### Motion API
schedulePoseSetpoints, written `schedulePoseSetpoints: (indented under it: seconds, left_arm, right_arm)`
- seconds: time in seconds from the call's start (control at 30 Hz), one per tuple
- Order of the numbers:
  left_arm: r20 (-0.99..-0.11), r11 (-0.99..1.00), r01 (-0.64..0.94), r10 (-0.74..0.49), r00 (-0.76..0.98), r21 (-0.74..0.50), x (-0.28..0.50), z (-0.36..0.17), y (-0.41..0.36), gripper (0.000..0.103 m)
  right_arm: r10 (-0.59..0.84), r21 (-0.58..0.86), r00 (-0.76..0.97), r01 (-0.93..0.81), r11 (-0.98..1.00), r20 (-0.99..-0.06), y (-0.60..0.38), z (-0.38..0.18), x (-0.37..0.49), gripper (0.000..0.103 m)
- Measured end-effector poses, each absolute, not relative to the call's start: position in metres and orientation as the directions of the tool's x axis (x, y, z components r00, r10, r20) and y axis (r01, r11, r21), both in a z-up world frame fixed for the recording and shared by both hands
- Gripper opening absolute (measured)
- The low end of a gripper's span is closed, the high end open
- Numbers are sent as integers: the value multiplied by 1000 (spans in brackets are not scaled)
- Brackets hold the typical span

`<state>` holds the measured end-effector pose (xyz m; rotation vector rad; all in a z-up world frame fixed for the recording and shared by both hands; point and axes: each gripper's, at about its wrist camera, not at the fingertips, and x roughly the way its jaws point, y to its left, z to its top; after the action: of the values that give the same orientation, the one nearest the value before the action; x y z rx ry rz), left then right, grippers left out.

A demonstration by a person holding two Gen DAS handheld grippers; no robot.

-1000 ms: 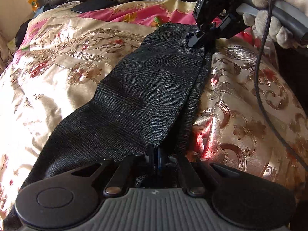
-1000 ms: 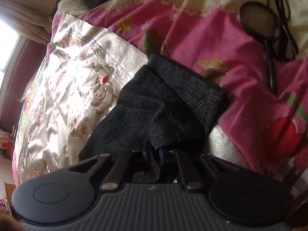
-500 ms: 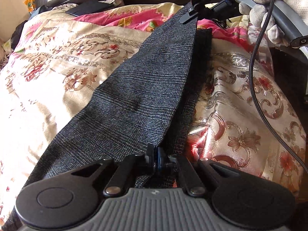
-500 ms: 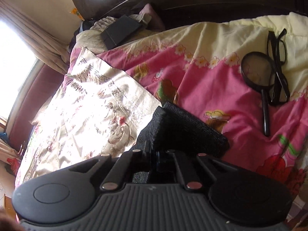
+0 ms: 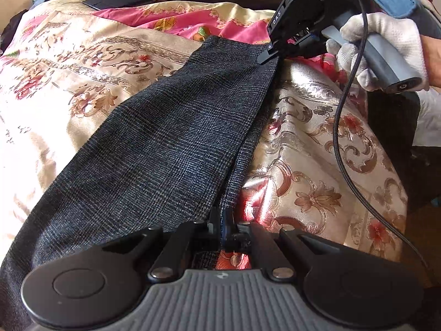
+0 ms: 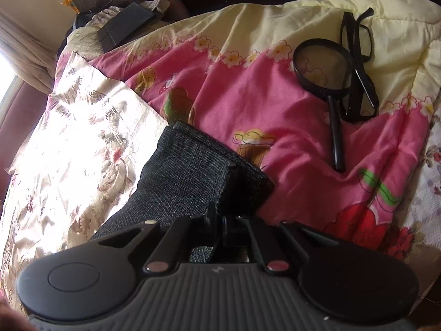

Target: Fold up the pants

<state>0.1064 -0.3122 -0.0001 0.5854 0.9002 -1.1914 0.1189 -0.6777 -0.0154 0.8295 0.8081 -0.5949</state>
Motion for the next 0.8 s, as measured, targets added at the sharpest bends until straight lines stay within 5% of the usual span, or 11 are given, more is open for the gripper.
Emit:
schedulePoseSetpoints:
  seconds: [0.27,0.37,0.53,0.7,0.8]
  left_arm:
    - [-835,454,890,-506,219,-42,121,30,-234,36]
    - [-846,559,829,-444,294,-4,136,28,-196,37]
    - [-872,682,727,-304,383,81,161,8,-138,37]
    - [-889,675,734,-291,352,70,157,-6,-100,37]
    - [-883,638,769,-332,333,50,142,0,-88,37]
  right_arm:
    - [-172,268,467,729,630,-867,-674,0,131,5]
    - [-299,122,433,716,687,-850,-653,32,132,16]
    - [-369,-72,511,510,857,-777,-567,76,155,16]
    - [86,115,550,18,993,-831,-459,62,204,16]
    - [253,127,407,-312,941,-877,-381,33,207,17]
